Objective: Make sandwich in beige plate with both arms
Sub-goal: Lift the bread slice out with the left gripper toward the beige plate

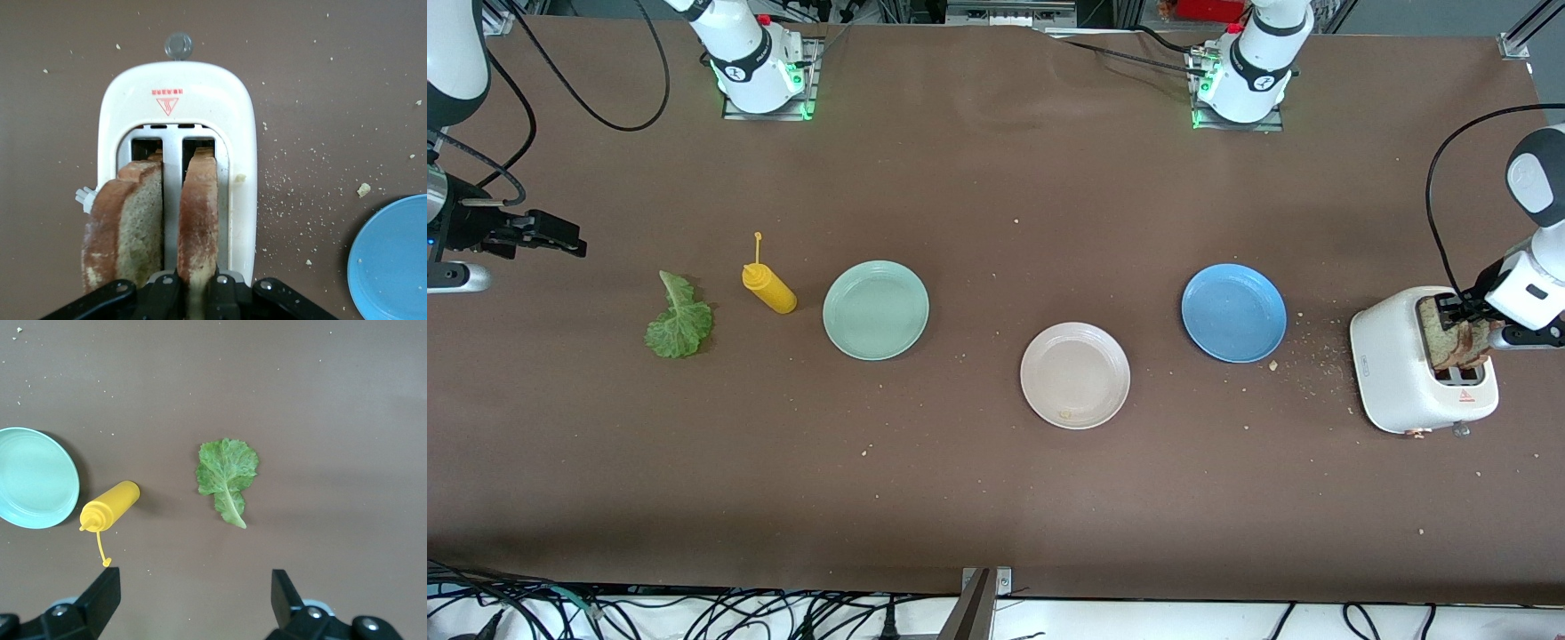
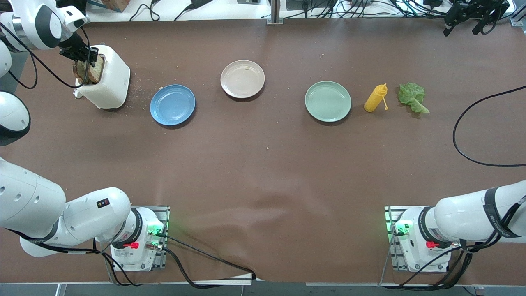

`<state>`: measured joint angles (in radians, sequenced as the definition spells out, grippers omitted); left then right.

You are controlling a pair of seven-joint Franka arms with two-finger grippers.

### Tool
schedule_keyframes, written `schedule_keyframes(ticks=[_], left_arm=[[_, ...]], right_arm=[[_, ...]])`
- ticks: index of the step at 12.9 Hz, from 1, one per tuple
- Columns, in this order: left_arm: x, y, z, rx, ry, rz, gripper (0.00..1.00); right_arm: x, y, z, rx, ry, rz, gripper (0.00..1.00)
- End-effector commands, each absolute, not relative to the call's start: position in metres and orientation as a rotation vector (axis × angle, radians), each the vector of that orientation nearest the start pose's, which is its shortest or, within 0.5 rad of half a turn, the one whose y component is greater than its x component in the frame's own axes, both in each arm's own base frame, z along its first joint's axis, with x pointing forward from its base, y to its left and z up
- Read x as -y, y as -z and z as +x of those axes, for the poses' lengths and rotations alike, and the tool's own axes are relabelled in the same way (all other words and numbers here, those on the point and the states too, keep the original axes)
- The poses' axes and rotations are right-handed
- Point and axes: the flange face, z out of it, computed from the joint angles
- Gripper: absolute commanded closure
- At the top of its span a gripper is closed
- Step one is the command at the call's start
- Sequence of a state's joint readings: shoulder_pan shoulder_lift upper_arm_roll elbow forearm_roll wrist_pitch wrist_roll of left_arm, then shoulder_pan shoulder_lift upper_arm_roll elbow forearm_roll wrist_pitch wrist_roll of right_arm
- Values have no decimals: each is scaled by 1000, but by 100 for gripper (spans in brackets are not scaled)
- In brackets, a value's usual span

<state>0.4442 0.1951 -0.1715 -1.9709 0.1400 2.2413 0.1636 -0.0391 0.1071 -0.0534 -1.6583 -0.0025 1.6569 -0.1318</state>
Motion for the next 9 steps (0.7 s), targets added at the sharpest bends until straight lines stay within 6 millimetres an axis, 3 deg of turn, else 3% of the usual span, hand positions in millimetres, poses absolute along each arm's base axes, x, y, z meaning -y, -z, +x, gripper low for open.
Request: schedule_keyframes(ticks=[1, 2, 6, 9], left_arm=[[-163, -421, 575, 22, 175, -3009, 100], [-159, -432, 576, 16, 161, -3009, 100], [-130, -510, 593, -24, 85, -3019, 100], [-99, -537, 599, -96, 70, -3027, 100]], right_arm=[[53, -535, 583, 45, -174, -3114, 0], [53, -535, 583, 45, -174, -3114, 0], [54, -535, 583, 43, -174, -3114, 0], [54, -535, 583, 43, -174, -3114, 0]])
